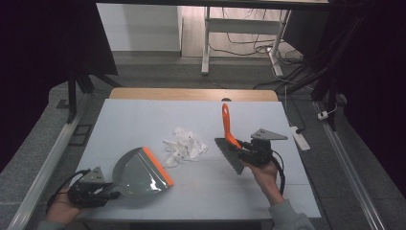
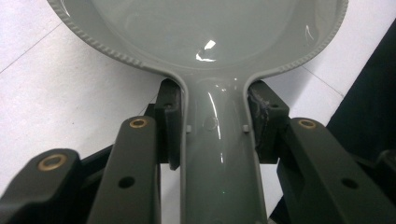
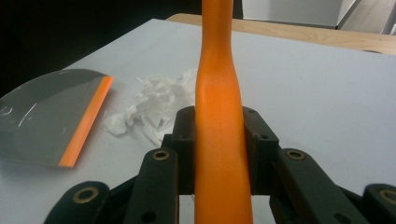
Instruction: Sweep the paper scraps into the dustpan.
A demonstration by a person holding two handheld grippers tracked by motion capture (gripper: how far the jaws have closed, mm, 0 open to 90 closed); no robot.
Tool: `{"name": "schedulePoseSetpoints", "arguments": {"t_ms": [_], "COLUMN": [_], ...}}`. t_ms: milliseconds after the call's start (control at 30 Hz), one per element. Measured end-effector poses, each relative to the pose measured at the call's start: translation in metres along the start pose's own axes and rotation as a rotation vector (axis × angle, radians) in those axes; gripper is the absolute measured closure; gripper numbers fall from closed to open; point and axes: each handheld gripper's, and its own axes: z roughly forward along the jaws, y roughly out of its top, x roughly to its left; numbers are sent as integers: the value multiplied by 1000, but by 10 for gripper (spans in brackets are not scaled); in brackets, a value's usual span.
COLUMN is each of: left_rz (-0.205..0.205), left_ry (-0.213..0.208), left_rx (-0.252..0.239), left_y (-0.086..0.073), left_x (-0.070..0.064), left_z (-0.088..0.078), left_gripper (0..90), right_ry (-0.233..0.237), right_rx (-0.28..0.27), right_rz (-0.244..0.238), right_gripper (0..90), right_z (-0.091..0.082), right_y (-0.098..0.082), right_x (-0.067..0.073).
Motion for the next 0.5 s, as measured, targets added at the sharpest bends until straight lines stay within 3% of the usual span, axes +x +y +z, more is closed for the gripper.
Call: {"name": "schedulePoseSetpoints", "arguments": {"t_ms": [200, 500], "left_rz": [-1, -1], "left_ry": [-3, -8], "left_rx": [2, -5], "left_y": [1, 2], "left_x": [0, -1], "left_z": [1, 3], "left_gripper": [619, 619], "right_ry": [-16, -36], "right_rx": [8, 31], "right_rz": [-3, 10], "right_gripper": [702, 702], "right_z": [18, 47], "right_y": [12, 17], "right_x": [-2, -4]}}
